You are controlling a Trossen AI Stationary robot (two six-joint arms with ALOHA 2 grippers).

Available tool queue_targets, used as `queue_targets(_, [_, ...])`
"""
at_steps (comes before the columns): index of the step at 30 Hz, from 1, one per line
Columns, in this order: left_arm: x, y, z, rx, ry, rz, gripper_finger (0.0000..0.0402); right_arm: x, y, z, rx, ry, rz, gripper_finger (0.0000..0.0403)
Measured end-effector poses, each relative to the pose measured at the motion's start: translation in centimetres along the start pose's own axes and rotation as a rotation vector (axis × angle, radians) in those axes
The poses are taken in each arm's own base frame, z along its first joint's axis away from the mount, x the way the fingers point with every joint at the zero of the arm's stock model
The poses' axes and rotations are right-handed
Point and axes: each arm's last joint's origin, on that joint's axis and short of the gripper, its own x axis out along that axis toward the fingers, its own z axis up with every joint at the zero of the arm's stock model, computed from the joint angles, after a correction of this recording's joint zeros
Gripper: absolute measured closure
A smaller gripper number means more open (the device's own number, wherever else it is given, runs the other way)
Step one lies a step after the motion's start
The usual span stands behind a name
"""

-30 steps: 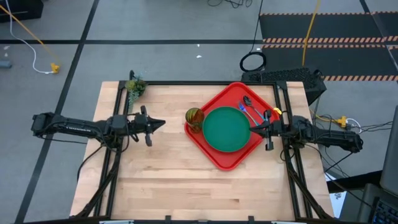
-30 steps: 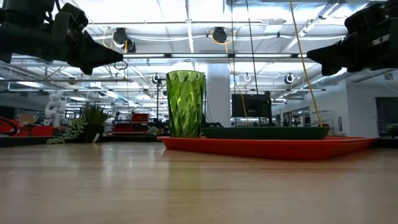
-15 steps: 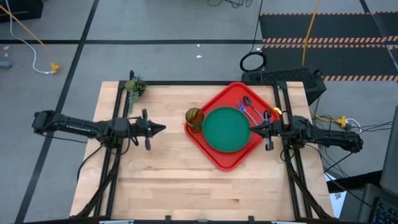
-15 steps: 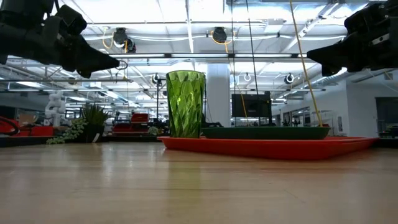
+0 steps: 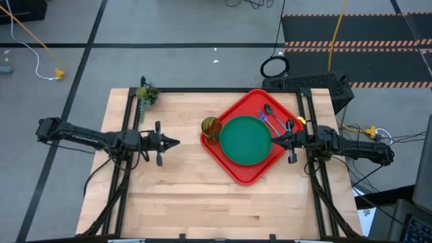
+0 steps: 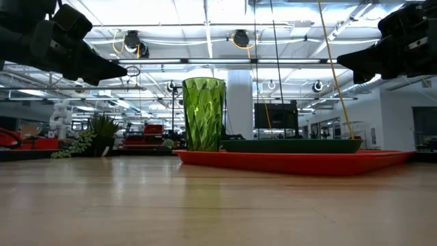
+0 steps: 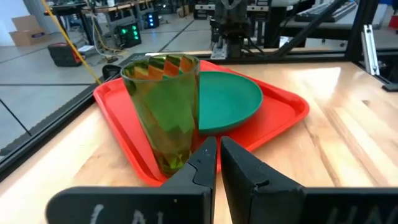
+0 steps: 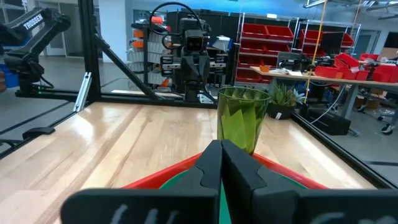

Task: Pick and place plate/cup/fork/spoon on tray
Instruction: Return to Home Position

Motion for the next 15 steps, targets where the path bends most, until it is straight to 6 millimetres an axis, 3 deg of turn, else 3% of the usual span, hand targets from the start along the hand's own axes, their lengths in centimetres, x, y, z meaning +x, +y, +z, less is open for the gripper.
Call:
queue_targets(8, [-0.3, 0.0, -2.4, -0.016, -0.025, 0.001, 0.0376, 0.0, 0.0, 0.0, 0.000, -0.001, 0.000, 0.0403])
queue_targets(15, [-0.7, -0.2, -1.8, 0.027, -0.078, -0.017, 0.0376, 0.0, 0.0, 0.0, 0.000, 0.000, 0.000, 0.0403])
